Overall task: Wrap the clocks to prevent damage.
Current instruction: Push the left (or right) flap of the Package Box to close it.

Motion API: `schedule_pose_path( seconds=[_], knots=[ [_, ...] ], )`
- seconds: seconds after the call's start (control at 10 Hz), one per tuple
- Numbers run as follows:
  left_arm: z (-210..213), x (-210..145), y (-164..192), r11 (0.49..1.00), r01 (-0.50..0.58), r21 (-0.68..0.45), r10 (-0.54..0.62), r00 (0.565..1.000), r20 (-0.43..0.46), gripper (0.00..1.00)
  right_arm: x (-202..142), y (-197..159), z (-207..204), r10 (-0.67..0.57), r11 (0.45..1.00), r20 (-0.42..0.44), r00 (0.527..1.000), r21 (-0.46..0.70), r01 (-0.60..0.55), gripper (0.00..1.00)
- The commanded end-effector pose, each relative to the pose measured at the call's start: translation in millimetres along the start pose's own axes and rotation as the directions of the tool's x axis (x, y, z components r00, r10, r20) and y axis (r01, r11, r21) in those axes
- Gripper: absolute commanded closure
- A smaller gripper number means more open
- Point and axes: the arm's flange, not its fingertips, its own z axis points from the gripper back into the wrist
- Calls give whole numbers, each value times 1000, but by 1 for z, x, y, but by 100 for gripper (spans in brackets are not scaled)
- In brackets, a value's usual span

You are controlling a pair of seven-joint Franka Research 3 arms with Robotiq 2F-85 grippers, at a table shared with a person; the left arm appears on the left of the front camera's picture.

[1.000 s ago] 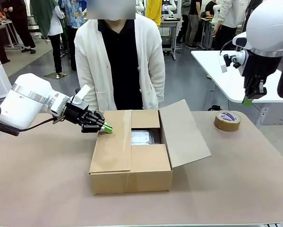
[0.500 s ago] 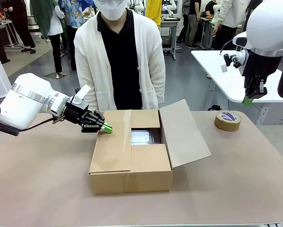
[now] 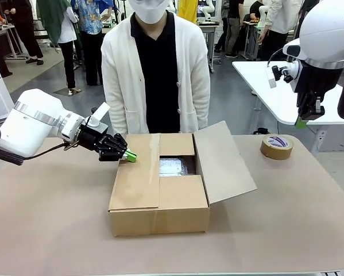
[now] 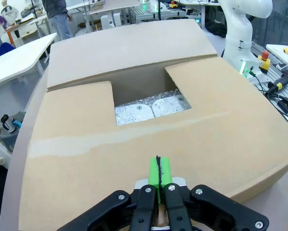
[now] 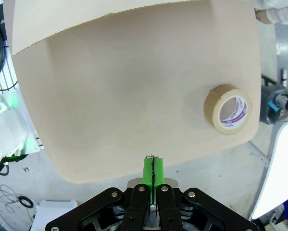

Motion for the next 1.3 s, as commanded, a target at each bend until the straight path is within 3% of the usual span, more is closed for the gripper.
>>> schedule_pose_path(
  seconds=[0.0,0.1,0.2,0.3,0.4,0.6,0.8,1.0,1.1,1.2],
  knots=[
    [-1,-5,1,1000,-8,6,8,1000,-5,100,0,0,0,0,1000,0,1000,0,0,99],
    [-1,-5,1,1000,-8,6,8,1000,-5,100,2,-14,-5,122,992,16,992,7,-122,99],
    [-1,-5,1,1000,-8,6,8,1000,-5,100,0,-24,-13,325,946,60,944,-8,-325,99],
    [-1,-5,1,1000,-8,6,8,1000,-5,100,-8,-34,-23,514,858,89,853,-69,-509,99],
    [-1,-5,1,1000,-8,6,8,1000,-5,100,-10,-43,-28,550,833,230,803,-73,-549,99],
    [-1,-5,1,1000,-8,6,8,1000,-5,100,-3,-56,-40,437,870,497,750,-21,-493,99],
    [-1,-5,1,1000,-8,6,8,1000,-5,100,-1,-49,-78,207,926,654,728,110,-362,99],
    [-1,-5,1,1000,-8,6,8,1000,-5,100,7,-41,-100,103,944,737,668,139,-299,99],
    [-1,-5,1,1000,-8,6,8,1000,-5,100,6,-34,-111,92,960,725,683,118,-254,99],
    [-1,-5,1,1000,-8,6,8,1000,-5,100,1,-30,-111,67,981,677,733,88,-172,99]
  ],
)
